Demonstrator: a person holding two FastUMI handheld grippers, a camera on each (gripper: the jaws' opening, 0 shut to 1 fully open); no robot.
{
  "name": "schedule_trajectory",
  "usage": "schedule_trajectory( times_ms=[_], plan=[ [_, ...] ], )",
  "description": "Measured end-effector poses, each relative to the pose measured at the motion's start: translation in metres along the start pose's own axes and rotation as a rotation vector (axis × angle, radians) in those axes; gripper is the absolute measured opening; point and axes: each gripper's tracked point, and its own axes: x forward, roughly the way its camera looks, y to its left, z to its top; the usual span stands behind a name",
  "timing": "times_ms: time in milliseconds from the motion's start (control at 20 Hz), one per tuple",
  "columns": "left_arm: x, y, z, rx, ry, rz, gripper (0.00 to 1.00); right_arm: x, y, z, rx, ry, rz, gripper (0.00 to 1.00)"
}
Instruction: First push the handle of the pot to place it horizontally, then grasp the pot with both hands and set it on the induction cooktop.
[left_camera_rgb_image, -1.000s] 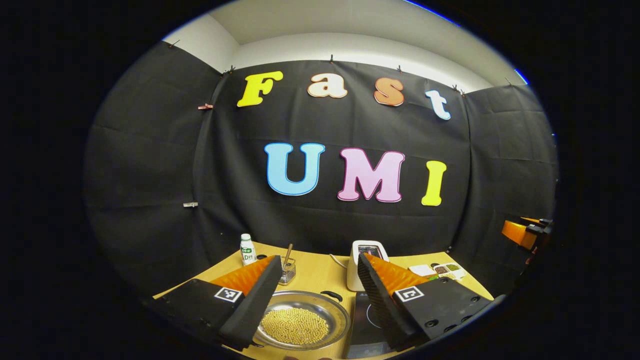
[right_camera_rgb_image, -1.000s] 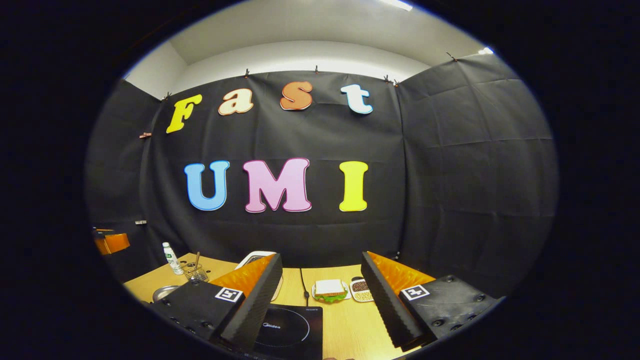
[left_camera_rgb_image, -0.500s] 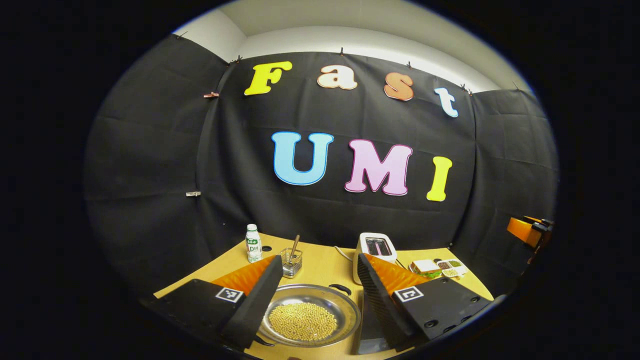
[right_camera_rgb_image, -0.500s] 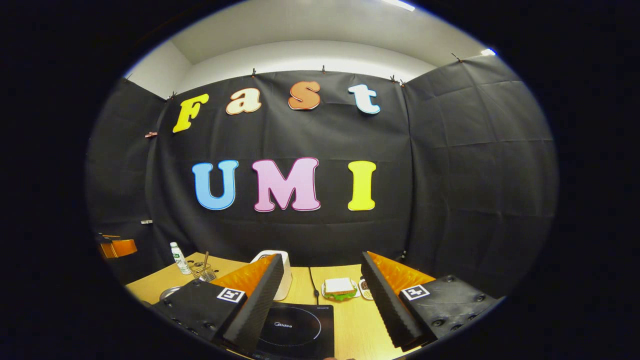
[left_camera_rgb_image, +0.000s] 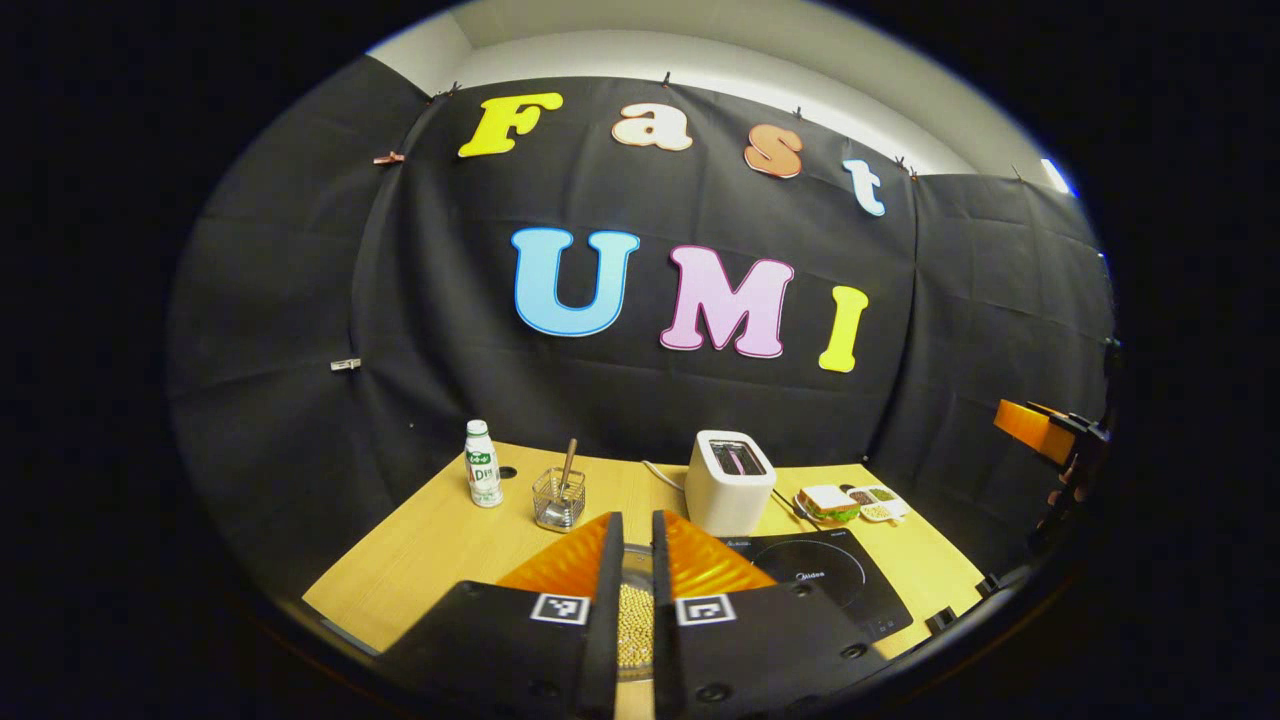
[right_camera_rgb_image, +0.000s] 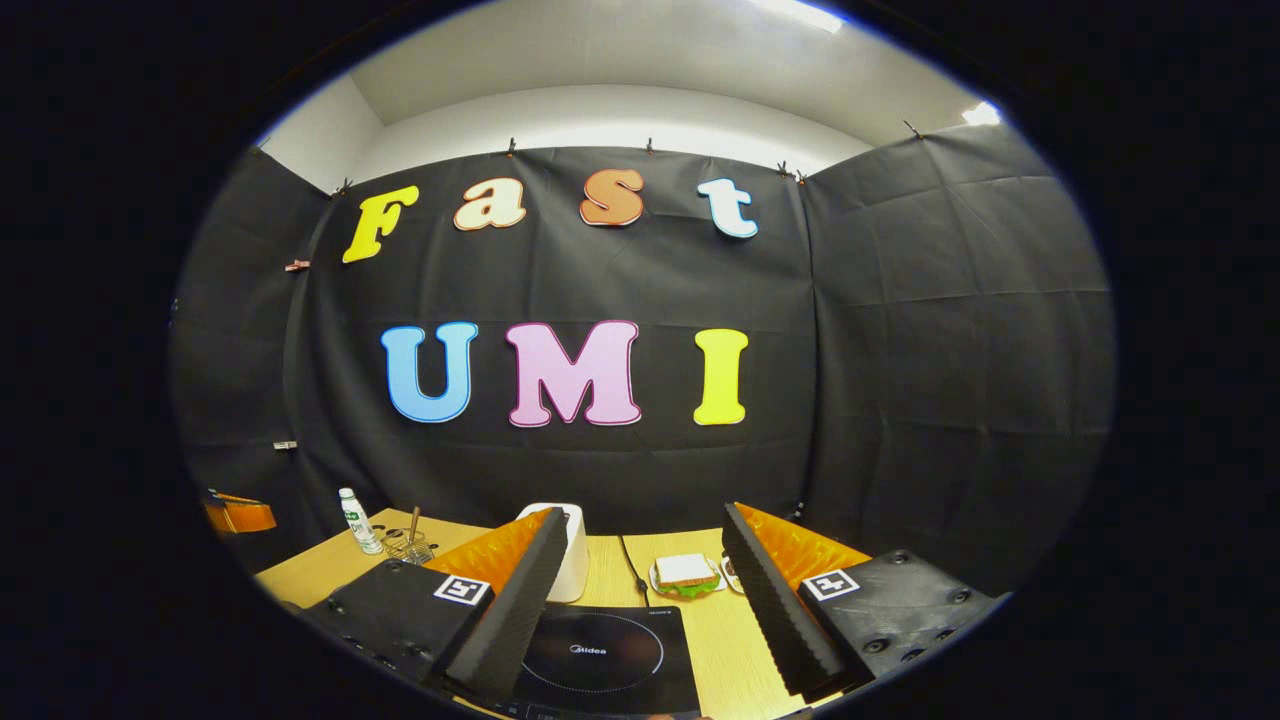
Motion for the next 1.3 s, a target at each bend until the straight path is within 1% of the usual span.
schedule_trajectory(
  times_ms=[50, 150, 300, 550, 850, 1050, 1150, 1300],
  plan=[
    [-0.001, 0.006, -0.007, -0.007, 0.017, 0.004, 0.05, -0.004, 0.002, -0.002, -0.003, -0.001, -0.005, 0.97],
    [-0.002, 0.000, -0.025, -0.042, 0.063, -0.058, 0.05, -0.011, 0.005, -0.006, -0.005, -0.001, -0.020, 0.97],
    [-0.003, 0.015, -0.056, -0.063, 0.153, -0.076, 0.05, -0.021, 0.008, -0.010, 0.000, -0.003, -0.043, 0.97],
    [-0.010, 0.010, -0.104, -0.095, 0.294, -0.154, 0.05, -0.038, 0.011, -0.026, 0.014, 0.031, -0.074, 0.97],
    [-0.020, 0.008, -0.181, -0.046, 0.463, -0.209, 0.05, -0.050, 0.013, -0.046, 0.066, 0.087, -0.103, 0.97],
    [-0.026, 0.006, -0.223, 0.036, 0.574, -0.245, 0.06, -0.054, 0.009, -0.055, 0.060, 0.113, -0.121, 0.97],
    [-0.023, 0.009, -0.242, 0.052, 0.629, -0.248, 0.05, -0.054, 0.008, -0.058, 0.054, 0.122, -0.125, 0.98],
    [-0.015, 0.020, -0.256, 0.077, 0.676, -0.226, 0.06, -0.053, 0.005, -0.059, 0.029, 0.125, -0.135, 0.97]
  ],
)
